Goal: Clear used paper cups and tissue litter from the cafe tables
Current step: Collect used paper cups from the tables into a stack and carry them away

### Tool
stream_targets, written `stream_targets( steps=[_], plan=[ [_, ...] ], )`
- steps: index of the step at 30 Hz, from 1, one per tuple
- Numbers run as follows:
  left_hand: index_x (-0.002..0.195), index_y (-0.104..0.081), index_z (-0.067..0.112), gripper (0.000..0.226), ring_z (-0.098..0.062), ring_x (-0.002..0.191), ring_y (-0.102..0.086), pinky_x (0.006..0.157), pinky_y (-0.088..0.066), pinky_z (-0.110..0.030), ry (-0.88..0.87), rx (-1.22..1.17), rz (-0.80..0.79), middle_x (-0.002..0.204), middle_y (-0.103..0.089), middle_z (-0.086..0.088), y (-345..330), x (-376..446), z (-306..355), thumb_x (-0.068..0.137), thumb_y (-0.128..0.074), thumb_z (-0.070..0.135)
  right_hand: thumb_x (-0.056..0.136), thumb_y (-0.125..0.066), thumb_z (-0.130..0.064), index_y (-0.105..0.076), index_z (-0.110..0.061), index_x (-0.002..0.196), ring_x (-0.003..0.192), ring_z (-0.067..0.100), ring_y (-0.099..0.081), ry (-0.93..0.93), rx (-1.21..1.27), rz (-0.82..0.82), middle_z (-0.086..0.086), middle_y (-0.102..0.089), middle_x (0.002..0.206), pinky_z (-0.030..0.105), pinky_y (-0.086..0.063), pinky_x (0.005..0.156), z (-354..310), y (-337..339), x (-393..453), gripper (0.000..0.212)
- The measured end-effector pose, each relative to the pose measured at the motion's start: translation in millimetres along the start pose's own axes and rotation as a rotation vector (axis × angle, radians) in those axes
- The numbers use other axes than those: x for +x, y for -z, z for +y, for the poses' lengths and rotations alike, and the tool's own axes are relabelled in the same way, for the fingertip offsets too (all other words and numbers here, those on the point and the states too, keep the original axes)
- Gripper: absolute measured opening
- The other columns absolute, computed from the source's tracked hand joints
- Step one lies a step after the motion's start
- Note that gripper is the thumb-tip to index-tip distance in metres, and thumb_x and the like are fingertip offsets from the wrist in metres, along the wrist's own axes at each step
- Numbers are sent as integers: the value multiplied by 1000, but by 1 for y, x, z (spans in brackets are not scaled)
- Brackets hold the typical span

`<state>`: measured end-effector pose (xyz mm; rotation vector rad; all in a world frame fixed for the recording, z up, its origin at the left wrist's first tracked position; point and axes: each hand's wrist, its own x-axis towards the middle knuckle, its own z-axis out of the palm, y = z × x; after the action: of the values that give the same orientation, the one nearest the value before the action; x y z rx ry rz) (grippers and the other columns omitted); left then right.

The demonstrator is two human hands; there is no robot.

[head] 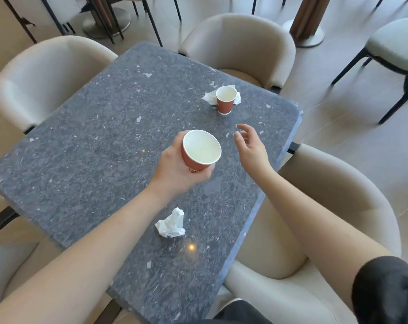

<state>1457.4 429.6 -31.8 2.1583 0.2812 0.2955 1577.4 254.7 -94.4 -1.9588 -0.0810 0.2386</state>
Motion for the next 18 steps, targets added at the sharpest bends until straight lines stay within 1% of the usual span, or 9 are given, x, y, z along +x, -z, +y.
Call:
stream_targets(
  steps=[2,4,5,8,10,11,13,15,18],
  plan=[
    [127,-56,23,72,6,93,-53,75,-36,6,5,8,-3,98,-62,24,-5,9,-4,66,-95,21,104,-49,-37,-51,-25,138,92,1,-58,12,-36,-21,-11,-60,107,20,-43,75,3,-7,26,37],
    [129,-57,20,73,3,93,-54,75,-37,4,7,11,-3,101,-65,14,-8,15,-8,66,-94,22,103,-50,-36,-50,-24,140,91,6,-58,21,-82,-34,-7,-60,108,24,-43,74,6,-15,53,39],
    [129,-57,19,73,3,93,-54,75,-37,4,8,13,0,101,-64,13,-10,18,-9,66,-94,22,103,-51,-36,-49,-24,140,90,7,-58,23,-107,-33,-7,-61,107,25,-44,74,7,-19,66,40],
    [128,-56,22,73,4,92,-54,74,-37,4,31,5,21,97,-62,22,-14,23,-15,66,-95,21,102,-51,-33,-49,-25,140,95,14,-60,13,-169,-33,-4,-62,108,36,-52,86,9,-31,103,40],
    [124,-54,30,73,6,92,-55,75,-39,3,51,-6,28,96,-60,29,-16,25,-19,65,-96,22,101,-50,-32,-46,-25,144,102,20,-62,-5,-212,-41,0,-63,115,42,-53,92,11,-37,125,44],
    [121,-51,35,73,8,90,-56,75,-39,3,63,-10,28,96,-59,31,-17,27,-21,65,-96,22,101,-50,-32,-43,-25,148,108,23,-62,-17,-237,-46,3,-63,121,42,-52,94,12,-40,135,48],
    [117,-48,41,73,17,87,-57,74,-38,3,78,-16,33,96,-60,31,-19,29,-25,65,-96,24,101,-50,-31,-36,-23,153,117,27,-60,-37,-298,-64,8,-63,129,37,-48,97,16,-46,153,54],
    [116,-49,41,72,25,86,-55,73,-38,3,95,-25,32,95,-61,31,-20,31,-30,65,-95,24,101,-49,-29,-33,-22,155,121,31,-57,-49,-363,-88,11,-62,131,35,-43,98,18,-51,168,57],
    [118,-50,39,71,25,87,-55,74,-39,2,116,-43,28,97,-62,29,-22,32,-35,62,-93,31,103,-46,-27,-27,-21,158,130,37,-51,-77,-477,-137,17,-54,143,41,-42,105,19,-55,186,59]
  ],
)
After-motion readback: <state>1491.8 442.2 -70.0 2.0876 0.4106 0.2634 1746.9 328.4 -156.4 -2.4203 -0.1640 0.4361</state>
